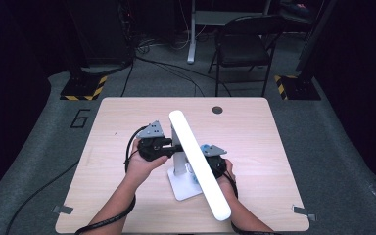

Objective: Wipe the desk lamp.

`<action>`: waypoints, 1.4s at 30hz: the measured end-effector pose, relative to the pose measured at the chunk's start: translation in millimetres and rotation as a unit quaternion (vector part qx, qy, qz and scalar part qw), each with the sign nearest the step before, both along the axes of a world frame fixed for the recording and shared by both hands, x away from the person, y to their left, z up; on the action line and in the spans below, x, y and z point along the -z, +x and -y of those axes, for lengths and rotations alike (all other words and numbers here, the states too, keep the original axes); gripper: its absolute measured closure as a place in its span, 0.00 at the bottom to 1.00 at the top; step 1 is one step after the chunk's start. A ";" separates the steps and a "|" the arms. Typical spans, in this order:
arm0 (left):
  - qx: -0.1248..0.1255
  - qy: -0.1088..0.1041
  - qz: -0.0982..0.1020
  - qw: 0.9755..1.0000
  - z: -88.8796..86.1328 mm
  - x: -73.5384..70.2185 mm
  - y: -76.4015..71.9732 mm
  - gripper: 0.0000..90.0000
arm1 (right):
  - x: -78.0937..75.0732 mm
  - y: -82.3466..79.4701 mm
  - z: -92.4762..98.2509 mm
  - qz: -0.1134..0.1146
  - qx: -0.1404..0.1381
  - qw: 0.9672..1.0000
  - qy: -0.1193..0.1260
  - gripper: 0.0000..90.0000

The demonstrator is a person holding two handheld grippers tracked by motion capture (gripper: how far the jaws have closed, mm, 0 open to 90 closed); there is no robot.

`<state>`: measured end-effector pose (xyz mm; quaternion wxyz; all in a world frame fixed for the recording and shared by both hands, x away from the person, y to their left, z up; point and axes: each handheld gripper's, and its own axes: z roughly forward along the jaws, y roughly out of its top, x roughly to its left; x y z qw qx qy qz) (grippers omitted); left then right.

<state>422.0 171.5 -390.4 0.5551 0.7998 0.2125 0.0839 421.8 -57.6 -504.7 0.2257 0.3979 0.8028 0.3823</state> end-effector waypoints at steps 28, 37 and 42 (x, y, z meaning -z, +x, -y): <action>0.001 -0.006 -0.005 1.000 -2.0 1.0 0.3 0.81 | 6.0 9.8 56.2 -0.020 0.053 0.998 0.016 0.79; -0.002 -0.010 -0.007 1.000 -2.4 1.6 3.1 0.80 | 7.2 7.7 60.9 -0.032 0.060 0.997 0.037 0.79; -0.007 -0.022 -0.011 1.000 -3.8 3.6 4.5 0.79 | 6.0 3.8 57.6 -0.027 0.060 0.997 0.048 0.79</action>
